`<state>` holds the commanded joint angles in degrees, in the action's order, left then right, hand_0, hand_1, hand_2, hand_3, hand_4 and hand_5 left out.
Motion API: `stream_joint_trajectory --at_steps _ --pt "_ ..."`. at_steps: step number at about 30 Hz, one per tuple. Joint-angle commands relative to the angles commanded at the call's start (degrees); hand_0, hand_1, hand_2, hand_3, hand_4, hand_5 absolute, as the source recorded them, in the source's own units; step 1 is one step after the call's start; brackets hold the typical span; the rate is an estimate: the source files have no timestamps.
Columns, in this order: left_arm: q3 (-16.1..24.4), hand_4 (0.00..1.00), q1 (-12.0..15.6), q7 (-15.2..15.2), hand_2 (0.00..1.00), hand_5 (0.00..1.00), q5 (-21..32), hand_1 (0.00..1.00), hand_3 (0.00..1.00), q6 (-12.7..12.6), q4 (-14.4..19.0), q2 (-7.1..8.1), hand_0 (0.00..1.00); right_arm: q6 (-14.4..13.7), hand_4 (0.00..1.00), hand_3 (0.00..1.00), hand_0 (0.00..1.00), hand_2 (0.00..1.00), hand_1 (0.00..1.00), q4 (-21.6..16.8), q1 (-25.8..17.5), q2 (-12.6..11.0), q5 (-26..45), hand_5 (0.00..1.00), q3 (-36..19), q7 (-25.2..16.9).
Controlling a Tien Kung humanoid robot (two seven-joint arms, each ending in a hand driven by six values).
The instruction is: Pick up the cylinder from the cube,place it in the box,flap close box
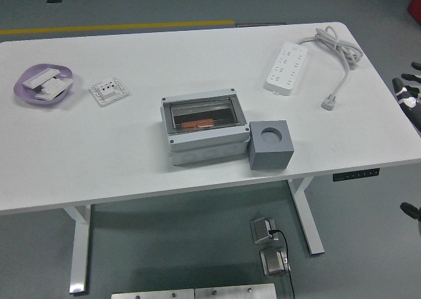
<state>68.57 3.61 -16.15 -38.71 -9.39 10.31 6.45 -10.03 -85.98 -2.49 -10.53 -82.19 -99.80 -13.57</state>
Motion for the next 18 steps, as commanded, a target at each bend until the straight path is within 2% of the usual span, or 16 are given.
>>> stream_joint_trajectory --at_steps 18 --pt "0.07 0.002 0.42 0.64 0.475 0.002 0.36 0.524 0.611 0.22 0.00 -0.18 0.535 -0.10 0.829 0.745 0.603 0.636 0.544 0.69 -0.06 0.48 -0.96 0.421 0.24 0.18"
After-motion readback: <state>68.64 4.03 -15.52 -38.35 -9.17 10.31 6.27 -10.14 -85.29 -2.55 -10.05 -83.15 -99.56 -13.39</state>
